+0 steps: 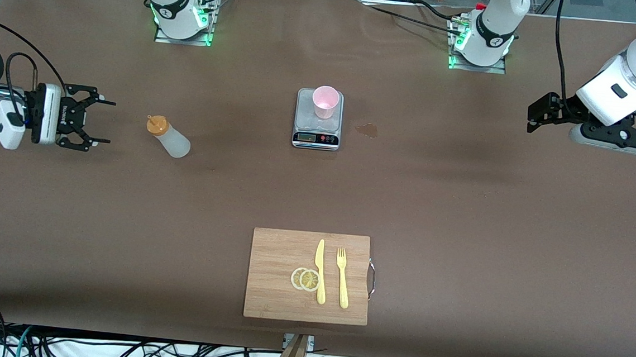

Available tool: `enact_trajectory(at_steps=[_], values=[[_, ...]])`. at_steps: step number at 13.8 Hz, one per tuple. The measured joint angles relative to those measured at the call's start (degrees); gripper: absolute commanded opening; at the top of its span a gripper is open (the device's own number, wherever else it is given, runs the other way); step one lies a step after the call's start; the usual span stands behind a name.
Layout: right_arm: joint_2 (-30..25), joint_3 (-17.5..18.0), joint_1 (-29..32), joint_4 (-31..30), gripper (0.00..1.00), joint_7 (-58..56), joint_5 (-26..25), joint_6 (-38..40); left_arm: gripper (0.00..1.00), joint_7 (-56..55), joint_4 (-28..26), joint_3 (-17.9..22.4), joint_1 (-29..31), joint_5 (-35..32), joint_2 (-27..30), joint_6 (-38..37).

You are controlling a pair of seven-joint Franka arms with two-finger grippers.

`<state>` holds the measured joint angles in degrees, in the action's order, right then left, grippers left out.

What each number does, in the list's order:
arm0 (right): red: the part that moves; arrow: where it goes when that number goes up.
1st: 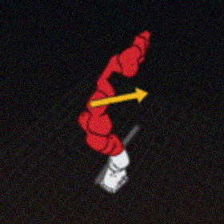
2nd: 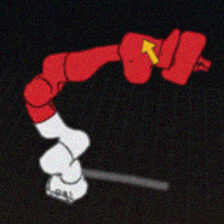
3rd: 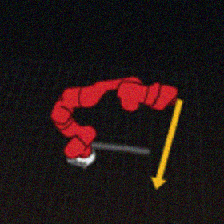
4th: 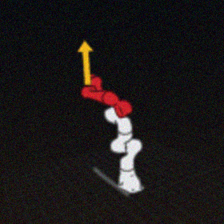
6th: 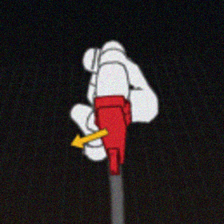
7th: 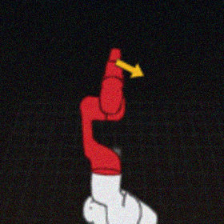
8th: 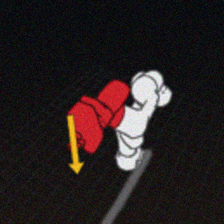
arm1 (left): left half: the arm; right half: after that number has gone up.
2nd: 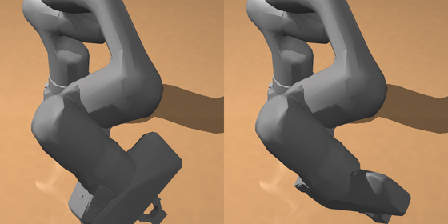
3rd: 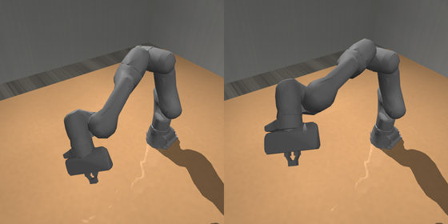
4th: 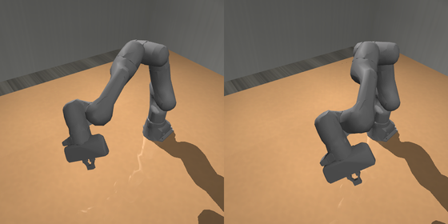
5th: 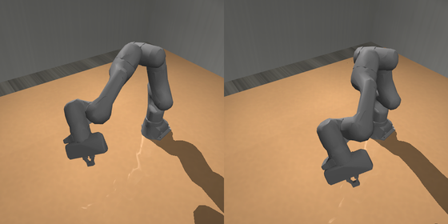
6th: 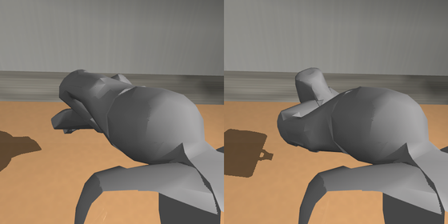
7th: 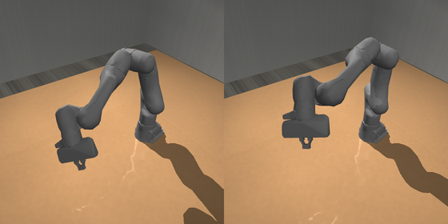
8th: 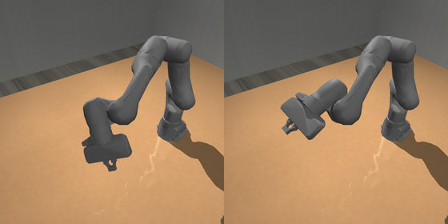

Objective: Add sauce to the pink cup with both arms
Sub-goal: 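Reach the right gripper to the white squeeze bottle and grasp it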

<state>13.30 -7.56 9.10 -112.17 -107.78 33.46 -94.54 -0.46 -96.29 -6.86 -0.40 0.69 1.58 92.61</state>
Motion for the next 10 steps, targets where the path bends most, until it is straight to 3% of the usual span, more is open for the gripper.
enact_trajectory(at_steps=[4,10], values=[[5.4,-2.2,1.8,-3.7,1.0,-16.4,0.5,0.3,1.0,0.0,0.0,0.0,0.0,0.0,0.0,0.0],[14.9,-2.4,2.9,-4.2,1.0,-32.6,8.7,3.4,1.0,0.0,0.0,0.0,0.0,0.0,0.0,0.0]])
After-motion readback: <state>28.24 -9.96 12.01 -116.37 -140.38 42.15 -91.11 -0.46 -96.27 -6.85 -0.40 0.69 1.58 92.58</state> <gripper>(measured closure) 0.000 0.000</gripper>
